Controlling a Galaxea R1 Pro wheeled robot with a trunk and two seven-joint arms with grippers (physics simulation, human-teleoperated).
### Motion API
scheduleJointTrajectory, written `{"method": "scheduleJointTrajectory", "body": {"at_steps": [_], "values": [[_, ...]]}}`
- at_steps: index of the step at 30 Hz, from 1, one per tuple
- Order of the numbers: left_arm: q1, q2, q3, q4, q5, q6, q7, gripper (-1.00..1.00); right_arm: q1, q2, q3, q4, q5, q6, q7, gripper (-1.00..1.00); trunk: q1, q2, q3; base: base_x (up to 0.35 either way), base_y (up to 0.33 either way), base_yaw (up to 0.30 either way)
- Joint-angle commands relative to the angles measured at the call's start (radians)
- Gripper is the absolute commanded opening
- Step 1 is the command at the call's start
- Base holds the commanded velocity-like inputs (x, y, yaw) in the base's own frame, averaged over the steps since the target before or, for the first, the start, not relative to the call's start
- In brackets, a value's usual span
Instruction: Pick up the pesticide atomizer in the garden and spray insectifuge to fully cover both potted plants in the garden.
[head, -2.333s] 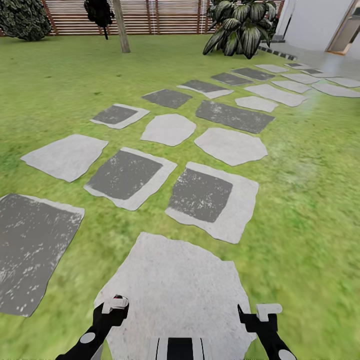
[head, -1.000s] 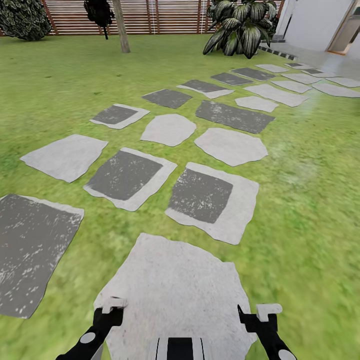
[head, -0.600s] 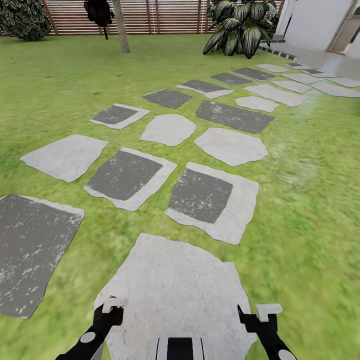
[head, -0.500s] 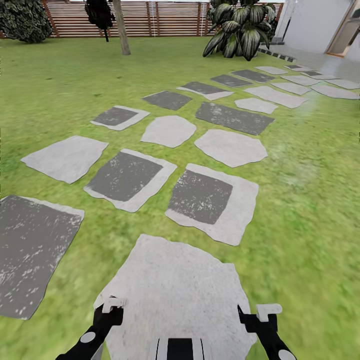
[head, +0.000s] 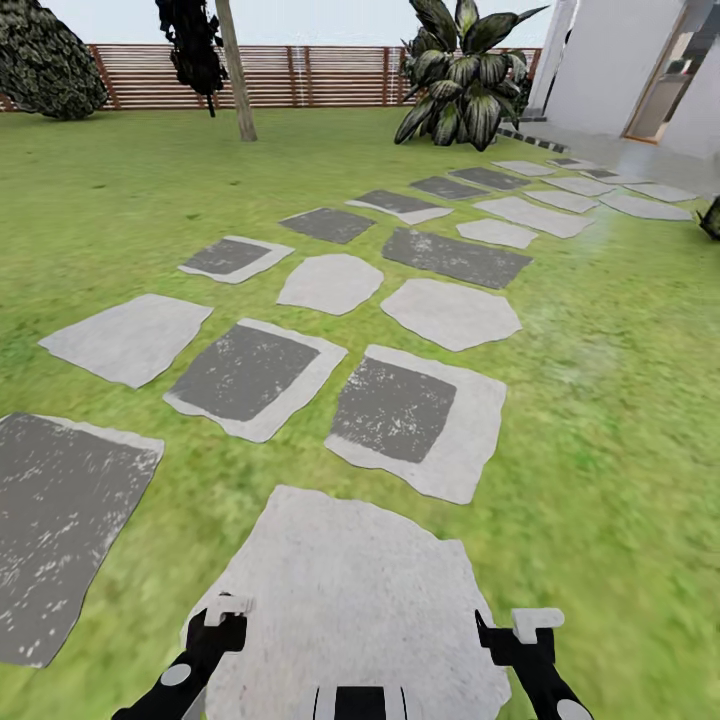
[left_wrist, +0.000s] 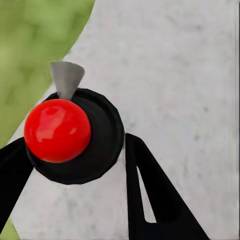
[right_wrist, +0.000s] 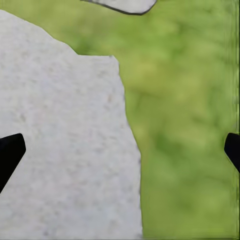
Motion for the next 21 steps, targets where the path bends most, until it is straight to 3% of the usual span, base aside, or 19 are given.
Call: {"method": "scheduleJointTrajectory", "body": {"at_steps": [1, 6, 7, 9, 10, 12, 14, 18, 21], "values": [[-0.001, 0.0, 0.007, 0.001, -0.008, -0.003, -0.001, -1.0, -0.001, 0.0, 0.0, 0.001, 0.001, -0.003, 0.0, 1.0, -0.001, 0.0, 0.003, 0.0, 0.0, -0.273], [-0.001, 0.001, 0.005, 0.003, -0.008, -0.001, -0.002, -1.0, -0.001, -0.001, -0.018, 0.009, 0.001, -0.004, -0.002, 1.0, -0.003, 0.001, 0.023, 0.0, 0.0, -0.288], [0.0, 0.004, 0.005, 0.004, -0.008, 0.0, -0.003, -1.0, -0.001, -0.003, -0.054, 0.024, 0.002, -0.004, -0.001, 1.0, -0.007, 0.008, 0.026, 0.0, 0.0, -0.297], [0.0, 0.006, 0.005, 0.004, -0.009, 0.002, -0.004, -1.0, -0.001, -0.006, -0.087, 0.039, 0.002, -0.005, 0.0, 1.0, -0.014, 0.022, 0.032, 0.0, 0.0, -0.298], [0.001, 0.008, 0.004, 0.004, -0.009, 0.003, -0.003, -1.0, 0.0, -0.019, -0.122, 0.057, 0.002, -0.007, 0.003, 1.0, -0.018, 0.029, 0.035, 0.0, 0.0, -0.299], [0.003, 0.011, 0.004, 0.005, -0.011, 0.006, -0.003, -1.0, 0.001, -0.033, -0.14, 0.083, 0.002, -0.018, 0.003, 1.0, -0.026, 0.043, 0.042, 0.0, 0.0, -0.3], [0.008, 0.013, 0.004, 0.006, -0.011, 0.008, -0.003, -1.0, 0.001, -0.037, -0.144, 0.104, 0.003, -0.057, 0.004, 1.0, -0.034, 0.057, 0.048, 0.0, 0.0, -0.3], [0.03, 0.013, 0.003, -0.004, -0.018, 0.031, 0.0, -1.0, 0.004, -0.042, -0.148, 0.229, 0.004, -0.25, 0.007, 1.0, -0.049, 0.085, 0.06, 0.0, 0.0, -0.3], [0.03, 0.013, 0.004, -0.007, -0.044, 0.064, 0.003, -1.0, 0.004, -0.043, -0.148, 0.24, 0.004, -0.269, 0.006, 1.0, -0.06, 0.106, 0.07, 0.0, 0.0, -0.246]]}}
